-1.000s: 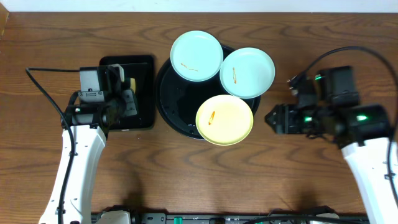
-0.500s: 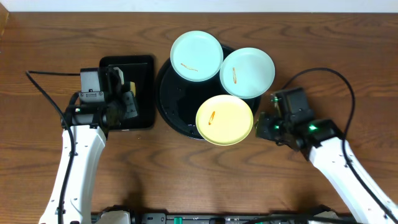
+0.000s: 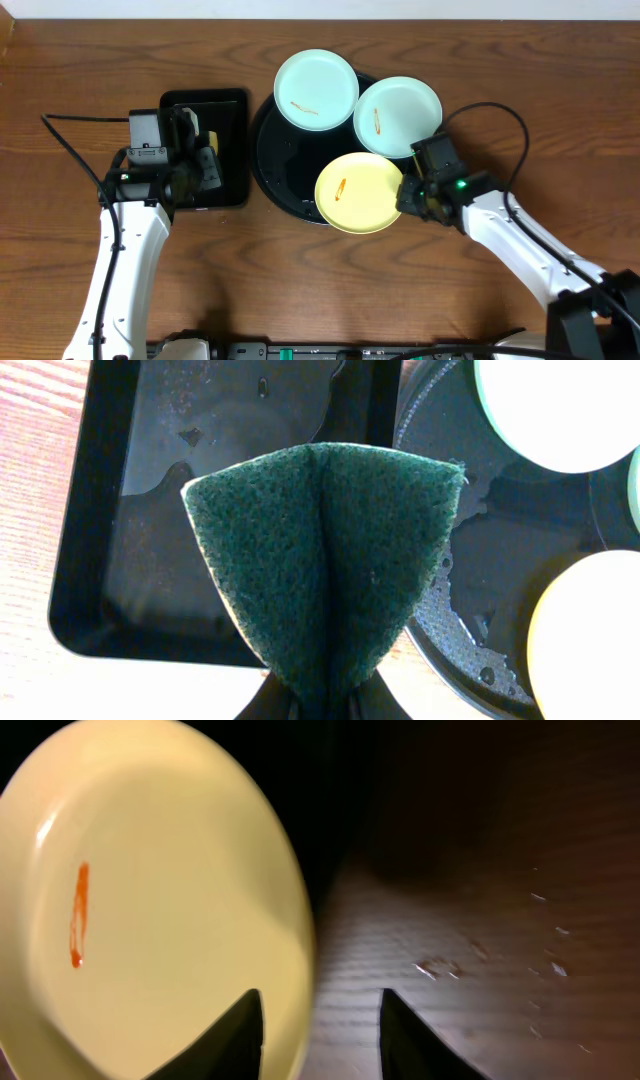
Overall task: Clean dirty plates on tray and stack at the side
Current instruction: 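Reach the right gripper to the yellow plate's right rim and grasp it, then tilt the yellow plate up with the right gripper toward the left arm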
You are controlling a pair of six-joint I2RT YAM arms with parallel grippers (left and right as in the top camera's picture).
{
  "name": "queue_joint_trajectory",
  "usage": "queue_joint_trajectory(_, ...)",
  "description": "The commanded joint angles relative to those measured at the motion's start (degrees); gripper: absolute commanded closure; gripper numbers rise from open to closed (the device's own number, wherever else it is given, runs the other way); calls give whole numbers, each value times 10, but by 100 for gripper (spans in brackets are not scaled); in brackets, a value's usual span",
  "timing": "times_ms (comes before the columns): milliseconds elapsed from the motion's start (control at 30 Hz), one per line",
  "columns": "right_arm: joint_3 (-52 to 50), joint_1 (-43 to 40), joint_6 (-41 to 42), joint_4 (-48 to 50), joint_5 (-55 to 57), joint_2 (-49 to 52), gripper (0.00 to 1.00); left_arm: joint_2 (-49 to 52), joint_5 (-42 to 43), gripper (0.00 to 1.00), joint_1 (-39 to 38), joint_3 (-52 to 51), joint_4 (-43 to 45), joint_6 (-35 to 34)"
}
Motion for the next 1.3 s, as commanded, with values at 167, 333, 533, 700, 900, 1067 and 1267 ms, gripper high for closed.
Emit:
queue_joint_trajectory(167, -5, 28, 6, 5, 0, 20, 69, 2, -6, 93, 0, 4, -2, -3)
queue_joint_trajectory(333, -5, 34, 6, 3, 24, 30, 78, 2, -6, 92, 0, 4, -2, -3)
queue_joint_trajectory(533, -5, 35, 6, 2, 27, 36, 78, 2, -6, 92, 0, 4, -6, -3)
queue_joint_trajectory(700, 1, 36, 5, 13, 23, 32, 99, 2, -6, 92, 0, 4, -8, -3)
queue_joint_trajectory(900, 49, 36, -18, -12, 28, 1, 99, 2, -7, 92, 0, 4, -8, -3)
queue_joint_trajectory(1067, 89, 48, -54, -12, 100, -19, 99, 2, -7, 92, 0, 4, -6, -3)
queue_joint_trajectory(1267, 90, 73, -137, 9, 179, -20, 99, 2, -7, 92, 0, 4, -6, -3)
